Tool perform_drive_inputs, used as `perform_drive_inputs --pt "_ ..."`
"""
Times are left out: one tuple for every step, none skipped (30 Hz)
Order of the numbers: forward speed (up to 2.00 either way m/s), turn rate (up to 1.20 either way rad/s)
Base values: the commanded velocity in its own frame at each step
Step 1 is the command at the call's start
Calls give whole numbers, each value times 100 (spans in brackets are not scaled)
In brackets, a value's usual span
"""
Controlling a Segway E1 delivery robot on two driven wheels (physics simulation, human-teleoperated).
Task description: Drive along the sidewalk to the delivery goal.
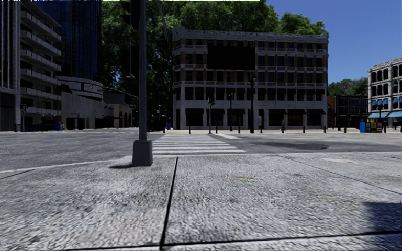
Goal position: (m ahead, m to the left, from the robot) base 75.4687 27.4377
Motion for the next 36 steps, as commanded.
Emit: perform_drive_inputs --pt "200 16" --pt "200 17" --pt "200 18" --pt "200 18" --pt "200 20" --pt "200 20" --pt "200 21" --pt "200 21" --pt "200 21" --pt "200 21" --pt "200 21" --pt "200 21" --pt "200 21" --pt "200 21" --pt "200 21" --pt "200 21" --pt "200 21" --pt "200 21" --pt "200 21" --pt "200 21" --pt "200 21" --pt "200 21" --pt "200 21" --pt "200 21" --pt "200 21" --pt "200 21" --pt "200 21" --pt "200 21" --pt "200 21" --pt "200 21" --pt "200 21" --pt "200 21" --pt "200 21" --pt "200 21" --pt "200 21" --pt "200 21"
